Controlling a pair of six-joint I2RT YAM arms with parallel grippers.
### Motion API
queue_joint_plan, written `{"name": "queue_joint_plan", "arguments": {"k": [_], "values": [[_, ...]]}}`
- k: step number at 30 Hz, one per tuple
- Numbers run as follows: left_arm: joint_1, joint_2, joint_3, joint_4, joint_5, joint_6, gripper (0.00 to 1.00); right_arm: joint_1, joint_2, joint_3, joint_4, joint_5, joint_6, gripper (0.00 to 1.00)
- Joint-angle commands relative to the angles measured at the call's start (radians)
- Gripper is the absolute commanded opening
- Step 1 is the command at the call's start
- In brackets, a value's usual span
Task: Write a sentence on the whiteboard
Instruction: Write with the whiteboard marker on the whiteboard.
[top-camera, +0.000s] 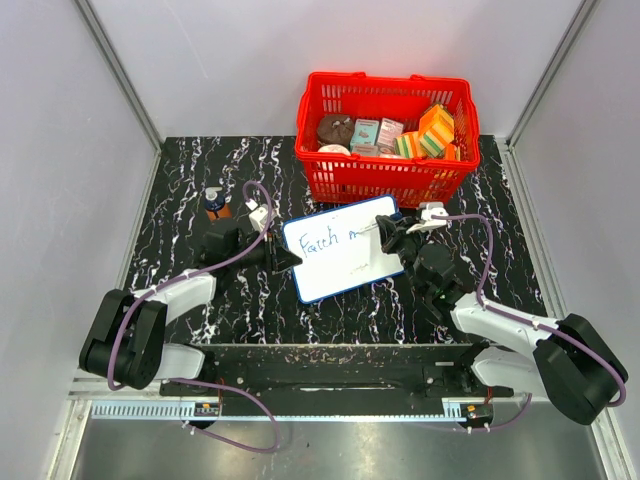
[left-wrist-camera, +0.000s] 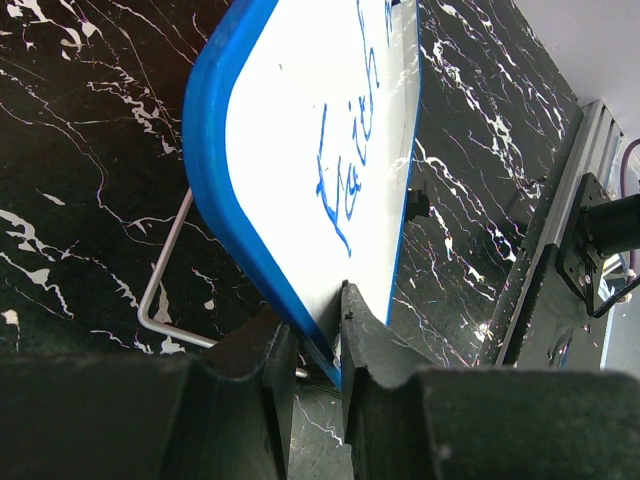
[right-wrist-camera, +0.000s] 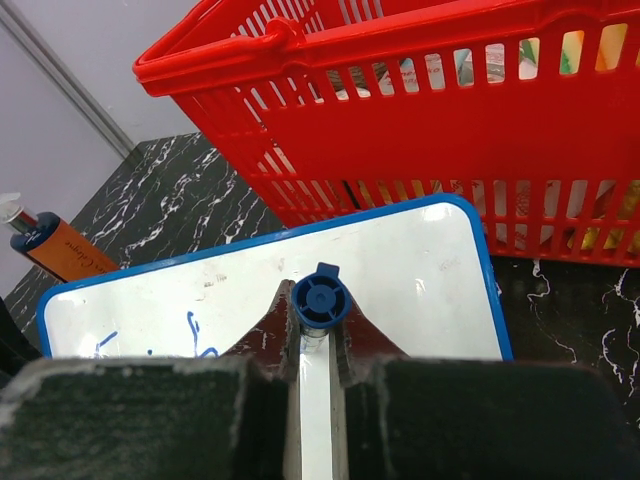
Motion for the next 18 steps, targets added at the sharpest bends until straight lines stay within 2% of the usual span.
{"name": "queue_joint_plan", "arguments": {"k": [1, 9, 18], "values": [[0.005, -0.004, 0.010, 0.001, -0.107, 0.143, 0.00, -0.009, -0.009, 0.041, 0.016, 0.069, -0.022, 0.00], [0.005, -0.002, 0.010, 0.003, -0.105, 0.143, 0.00, -0.013, -0.006, 0.048, 0.017, 0.074, -0.020, 0.00], [0.005, -0.002, 0.013, 0.003, -0.104, 0.143, 0.00, -0.015, 0.025, 0.069, 0.023, 0.012, -0.006, 0.00]]}}
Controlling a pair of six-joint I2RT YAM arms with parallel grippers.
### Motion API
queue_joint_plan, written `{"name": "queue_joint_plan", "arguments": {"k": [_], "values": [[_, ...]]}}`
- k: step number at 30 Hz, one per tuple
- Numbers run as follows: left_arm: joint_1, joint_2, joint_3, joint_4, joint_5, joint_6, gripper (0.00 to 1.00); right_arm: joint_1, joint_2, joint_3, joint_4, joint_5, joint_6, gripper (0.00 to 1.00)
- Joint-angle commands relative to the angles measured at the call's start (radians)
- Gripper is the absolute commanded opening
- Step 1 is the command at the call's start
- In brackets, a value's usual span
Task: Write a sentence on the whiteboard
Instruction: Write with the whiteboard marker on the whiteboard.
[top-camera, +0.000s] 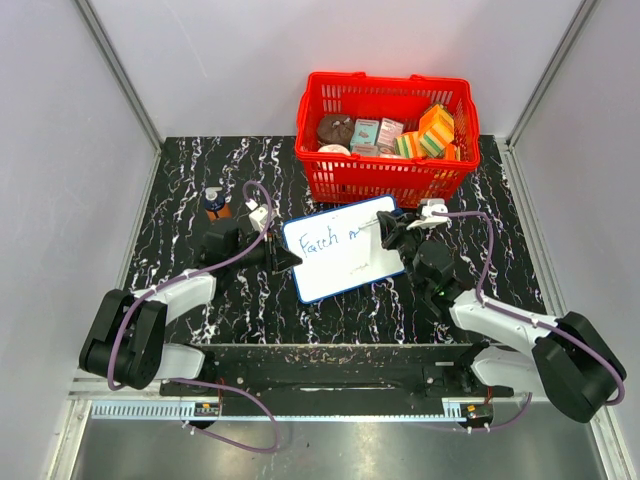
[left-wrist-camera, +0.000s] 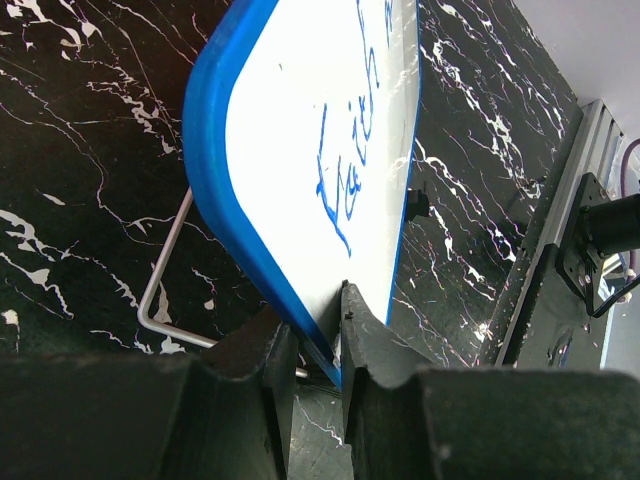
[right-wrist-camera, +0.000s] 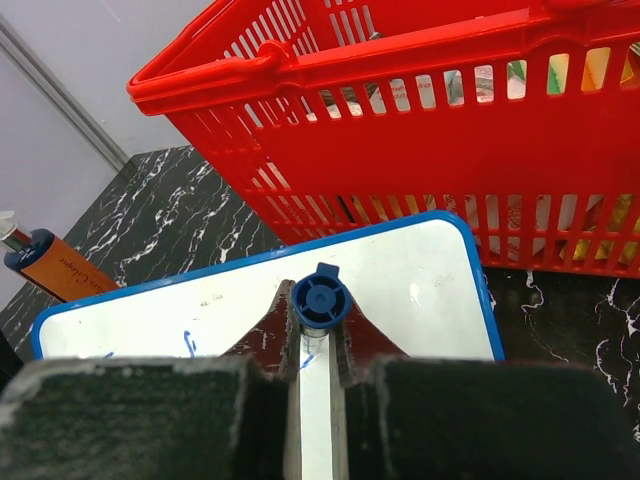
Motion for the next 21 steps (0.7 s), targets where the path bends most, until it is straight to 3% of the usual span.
{"name": "queue_joint_plan", "arguments": {"k": [1, 21], "values": [[0.005, 0.000, 0.011, 0.003, -0.104, 0.143, 0.00, -0.010, 0.014, 0.045, 0.026, -0.015, -0.001, 0.00], [0.005, -0.002, 0.011, 0.001, -0.106, 0.143, 0.00, -0.009, -0.022, -0.034, 0.016, -0.046, 0.057, 0.00]]}}
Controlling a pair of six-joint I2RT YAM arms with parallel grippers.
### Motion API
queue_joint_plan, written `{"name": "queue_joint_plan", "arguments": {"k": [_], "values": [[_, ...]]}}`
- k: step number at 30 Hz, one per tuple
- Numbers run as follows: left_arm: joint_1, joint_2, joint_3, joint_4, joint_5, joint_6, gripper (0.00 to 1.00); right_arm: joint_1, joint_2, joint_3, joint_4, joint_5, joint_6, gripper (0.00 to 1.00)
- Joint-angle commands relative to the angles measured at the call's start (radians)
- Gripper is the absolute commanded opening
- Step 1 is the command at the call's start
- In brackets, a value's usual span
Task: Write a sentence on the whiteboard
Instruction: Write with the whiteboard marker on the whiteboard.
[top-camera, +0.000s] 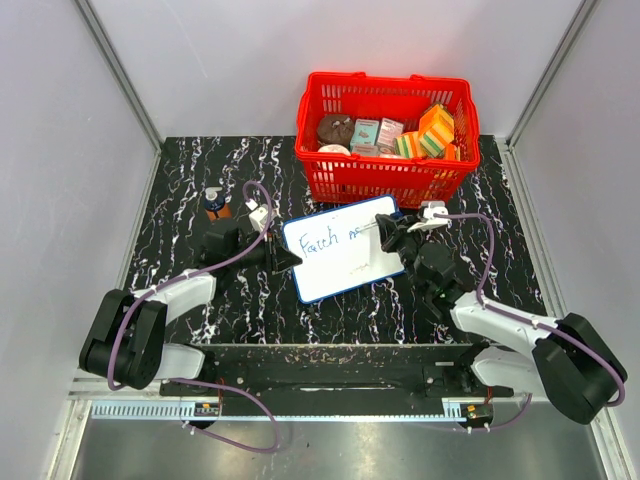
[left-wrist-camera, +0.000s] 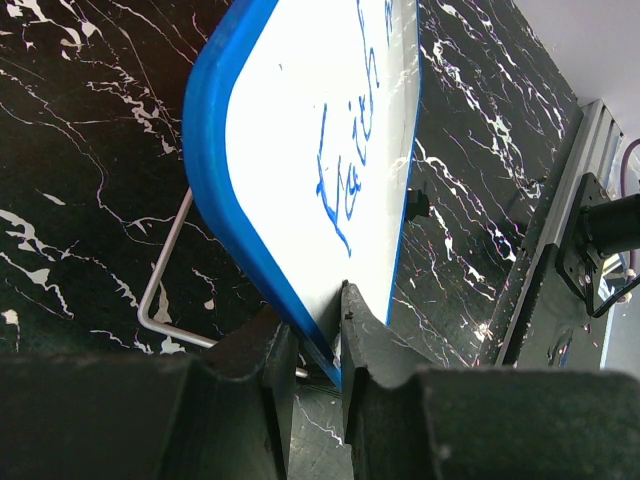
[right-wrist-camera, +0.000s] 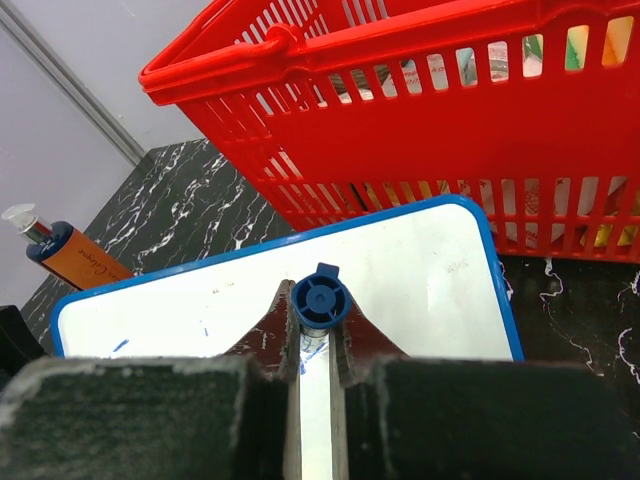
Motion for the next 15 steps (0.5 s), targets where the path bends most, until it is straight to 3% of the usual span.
{"name": "queue_joint_plan", "arguments": {"k": [1, 15], "values": [[0.005, -0.002, 0.011, 0.001, -0.105, 0.143, 0.00, -0.007, -0.024, -0.025, 0.008, -0.017, 0.019, 0.00], [0.005, -0.004, 0.011, 0.000, -0.107, 0.145, 0.00, -0.006, -0.047, -0.055, -0.015, 0.017, 0.021, 0.00]]}}
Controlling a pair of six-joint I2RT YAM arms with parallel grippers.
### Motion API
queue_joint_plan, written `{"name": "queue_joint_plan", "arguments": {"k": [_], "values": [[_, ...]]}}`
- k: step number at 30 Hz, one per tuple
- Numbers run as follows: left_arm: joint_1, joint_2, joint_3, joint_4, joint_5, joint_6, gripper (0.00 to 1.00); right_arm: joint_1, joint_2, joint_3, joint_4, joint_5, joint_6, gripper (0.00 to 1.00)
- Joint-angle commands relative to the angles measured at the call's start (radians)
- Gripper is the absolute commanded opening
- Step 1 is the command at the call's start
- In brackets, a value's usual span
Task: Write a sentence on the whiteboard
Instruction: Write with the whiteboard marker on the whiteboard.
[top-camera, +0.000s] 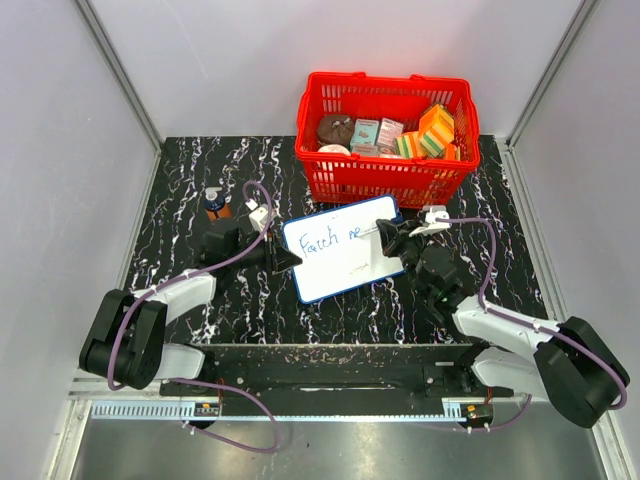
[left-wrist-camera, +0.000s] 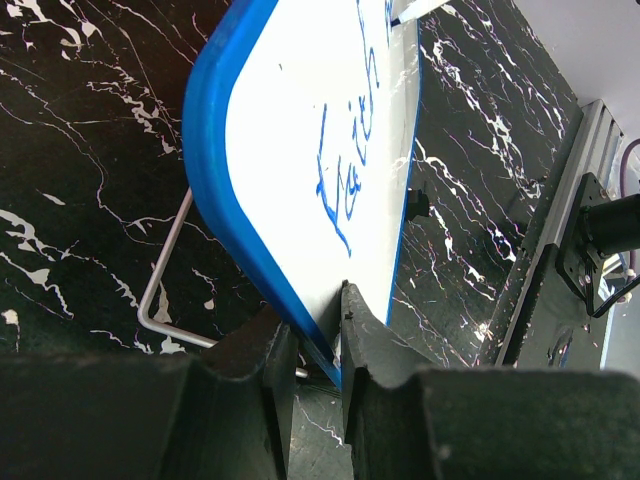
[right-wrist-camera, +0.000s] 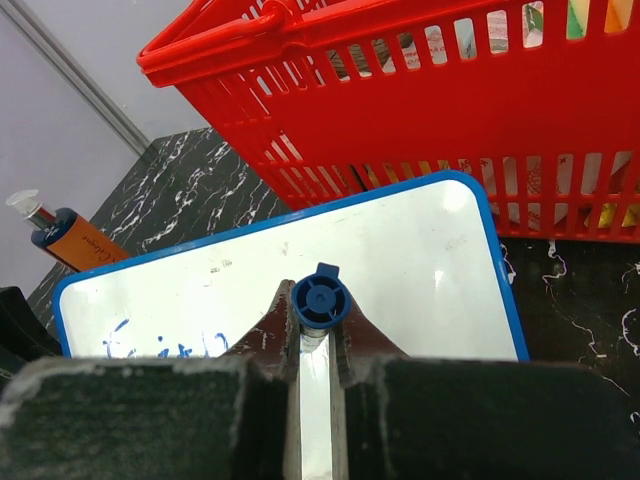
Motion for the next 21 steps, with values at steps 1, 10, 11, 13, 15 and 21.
{"name": "queue_joint_plan", "arguments": {"k": [1, 10, 11, 13, 15, 21], "values": [[0.005, -0.005, 0.011, 0.000, -0.107, 0.145, 0.00, -0.006, -0.024, -0.014, -0.020, 0.039, -0.003, 0.00], [0.005, -0.004, 0.010, 0.000, -0.109, 0.145, 0.00, -0.006, -0.041, -0.004, -0.036, 0.070, -0.020, 0.00], [0.005, -0.004, 0.010, 0.000, -0.109, 0.145, 0.00, -0.006, -0.039, -0.001, -0.036, 0.071, -0.026, 0.00], [0.005, -0.004, 0.011, 0.000, -0.109, 0.145, 0.00, -0.006, -0.038, 0.006, -0.036, 0.078, -0.029, 0.00], [0.005, -0.005, 0.010, 0.000, -0.109, 0.145, 0.00, -0.006, -0.035, 0.016, -0.036, 0.081, -0.034, 0.00], [0.005, -0.005, 0.010, 0.000, -0.109, 0.145, 0.00, -0.006, -0.048, 0.027, -0.034, 0.056, -0.040, 0.00]]}}
